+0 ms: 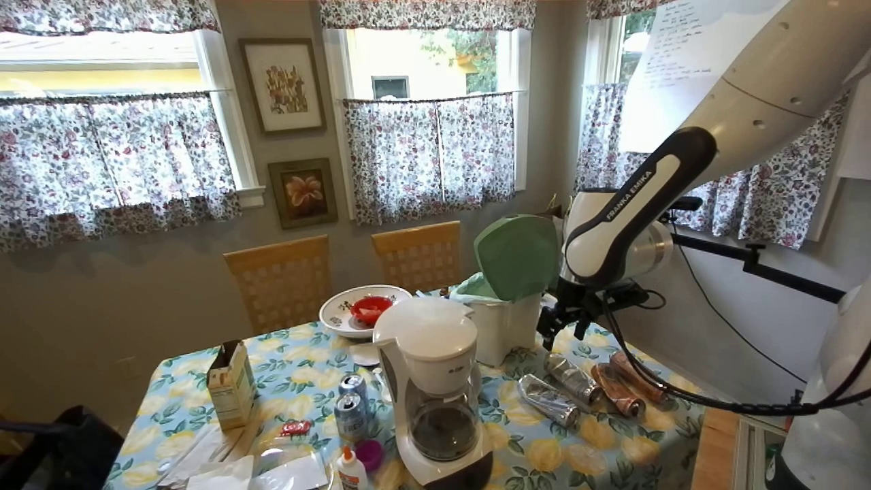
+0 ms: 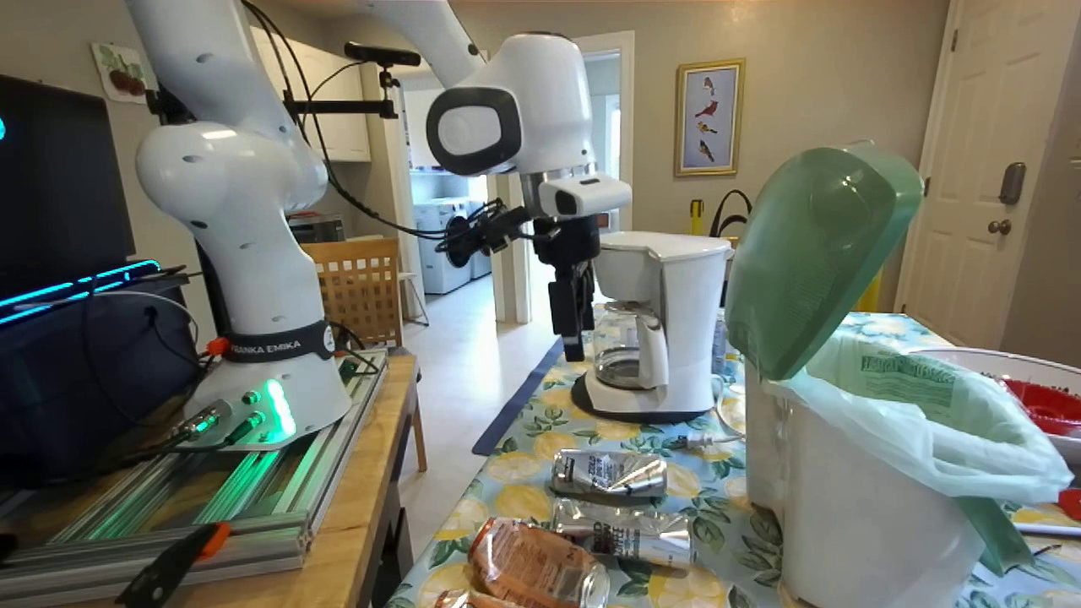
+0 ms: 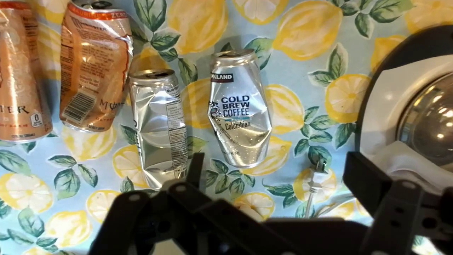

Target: Put one silver can in the bin then close the bin.

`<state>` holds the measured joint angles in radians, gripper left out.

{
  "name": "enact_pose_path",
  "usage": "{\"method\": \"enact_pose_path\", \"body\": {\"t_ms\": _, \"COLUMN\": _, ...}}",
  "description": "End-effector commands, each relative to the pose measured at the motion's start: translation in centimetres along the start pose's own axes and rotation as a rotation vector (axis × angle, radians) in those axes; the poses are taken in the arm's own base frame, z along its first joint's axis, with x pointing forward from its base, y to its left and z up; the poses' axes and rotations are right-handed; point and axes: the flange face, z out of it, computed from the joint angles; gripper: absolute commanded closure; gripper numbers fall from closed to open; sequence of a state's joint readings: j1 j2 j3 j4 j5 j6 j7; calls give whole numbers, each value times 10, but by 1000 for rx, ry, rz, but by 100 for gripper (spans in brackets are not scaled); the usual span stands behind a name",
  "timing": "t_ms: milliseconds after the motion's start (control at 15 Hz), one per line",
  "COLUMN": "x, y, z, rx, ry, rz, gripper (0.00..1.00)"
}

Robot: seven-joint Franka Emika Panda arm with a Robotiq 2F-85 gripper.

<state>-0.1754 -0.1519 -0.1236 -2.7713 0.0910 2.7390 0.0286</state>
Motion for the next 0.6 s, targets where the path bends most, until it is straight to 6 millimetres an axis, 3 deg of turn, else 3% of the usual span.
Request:
{"method": "enact_pose_path", "body": {"t_ms": 0, "x": 3, "y": 7, "z": 37, "rx": -15, "ry": 6, "rz": -68, "gripper": 0}}
{"method": "enact_pose_path", "body": {"t_ms": 533, "x": 13, "y": -2, "z": 90, "rx": 9, "ry": -21, "rz": -244, "gripper": 0}}
